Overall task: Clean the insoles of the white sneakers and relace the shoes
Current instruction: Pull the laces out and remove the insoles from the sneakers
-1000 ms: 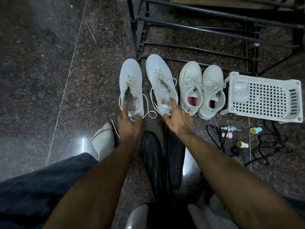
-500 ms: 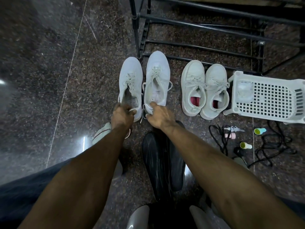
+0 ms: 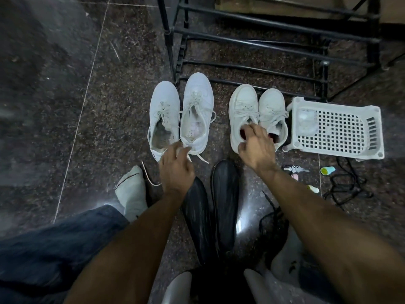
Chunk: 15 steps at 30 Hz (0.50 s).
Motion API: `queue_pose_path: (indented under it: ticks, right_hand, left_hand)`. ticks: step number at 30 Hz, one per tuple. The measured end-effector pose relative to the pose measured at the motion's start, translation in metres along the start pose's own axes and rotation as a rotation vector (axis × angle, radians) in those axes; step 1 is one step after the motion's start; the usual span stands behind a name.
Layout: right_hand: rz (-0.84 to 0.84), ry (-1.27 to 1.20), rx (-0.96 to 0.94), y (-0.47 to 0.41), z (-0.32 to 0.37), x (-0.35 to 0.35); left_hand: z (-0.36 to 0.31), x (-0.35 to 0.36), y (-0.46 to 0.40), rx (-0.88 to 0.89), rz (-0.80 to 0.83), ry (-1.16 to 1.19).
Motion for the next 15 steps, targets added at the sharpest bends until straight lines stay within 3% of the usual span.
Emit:
queue_pose_path:
  ticks: [3,6,9,12,15]
  right_hand:
    - [0.299,0.067,-0.016,-0.004,-0.006,0.02]
    - [0.281,0.065,-0.042,0.003,-0.005,0.025]
    - [0.289,0.065,-0.039,0.014,-0.009,0.029]
    - [0.31,0.06,-0.06,0.024,-0.013,0.031]
    - [0.33,0.073,-0.078,0.035,-0.014,0.037]
  left_hand:
    - [-0.015,0.014,0.006,0.066,0.065,0.063]
    - [-0.022,0.026,0.011,0.046,0.158,0.071]
    - [-0.025,0.053,0.026,0.007,0.501,-0.059]
    - [-0.008,0.076,0.051,-0.204,0.771,-0.198]
    - [-0.001,0.085,0.07,-0.418,0.797,-0.09]
Point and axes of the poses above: each hand's wrist, its own y-axis away from the middle knuckle, its own x-axis out of the palm, z = x × y, the point moved 8 cm from there along -y, towards the middle knuckle, and after that the axes turned 5 degrees about x, right-handed, at the moved point
